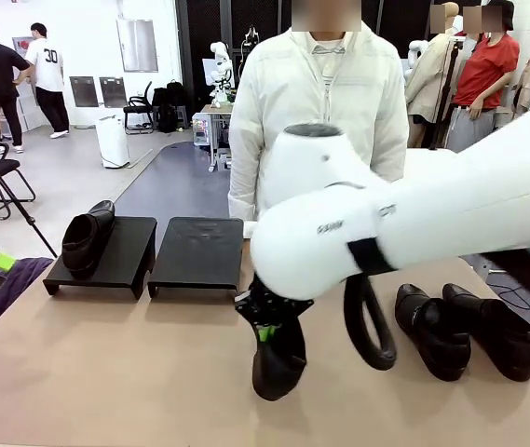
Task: Organize the shoes by placing them on the stand.
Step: Pick up one Shoe and place it in the middle of the table.
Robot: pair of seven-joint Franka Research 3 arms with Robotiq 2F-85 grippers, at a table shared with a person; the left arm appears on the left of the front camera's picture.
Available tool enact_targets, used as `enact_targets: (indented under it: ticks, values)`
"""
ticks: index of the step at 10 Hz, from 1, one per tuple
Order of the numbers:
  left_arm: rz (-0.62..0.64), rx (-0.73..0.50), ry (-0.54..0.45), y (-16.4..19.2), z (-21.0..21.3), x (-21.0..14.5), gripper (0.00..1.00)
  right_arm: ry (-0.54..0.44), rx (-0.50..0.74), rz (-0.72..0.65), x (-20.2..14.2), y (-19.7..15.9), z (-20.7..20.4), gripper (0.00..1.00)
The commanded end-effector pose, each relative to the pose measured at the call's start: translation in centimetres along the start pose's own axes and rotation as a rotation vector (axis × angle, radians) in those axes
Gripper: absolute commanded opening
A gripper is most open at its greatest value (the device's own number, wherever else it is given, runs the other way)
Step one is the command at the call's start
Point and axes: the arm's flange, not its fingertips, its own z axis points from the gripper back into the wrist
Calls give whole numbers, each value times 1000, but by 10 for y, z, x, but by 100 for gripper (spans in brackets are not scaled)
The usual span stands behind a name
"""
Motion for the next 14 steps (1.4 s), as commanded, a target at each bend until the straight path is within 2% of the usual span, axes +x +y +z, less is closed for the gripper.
enact_targets:
  ticks: [1, 3, 4, 7, 8, 9, 10, 12, 14]
  values:
    - [2, -1, 5, -2, 2, -2, 100, -8, -40, -78, 34, 18, -18, 0]
    - [2, -1, 5, -2, 2, -2, 100, 61, -33, -129, 43, 18, -32, 0]
    - [2, -1, 5, -2, 2, -2, 100, 64, -37, -140, 47, 14, -37, 0]
    - [2, -1, 5, -2, 2, -2, 100, 127, 31, -122, 52, 10, -44, 0]
    - [2, -1, 5, -2, 2, -2, 100, 121, 28, -126, 52, 8, -43, 36]
    - [2, -1, 5, -2, 2, -2, 100, 121, 21, -111, 50, 6, -40, 91]
    - [2, -1, 5, -2, 2, -2, 100, 128, 33, -89, 47, 3, -34, 100]
    - [2, -1, 5, -2, 2, -2, 100, 103, 83, -34, 33, -13, 5, 100]
    - [2, -1, 5, -2, 2, -2, 100, 85, 108, 48, 8, -64, 66, 100]
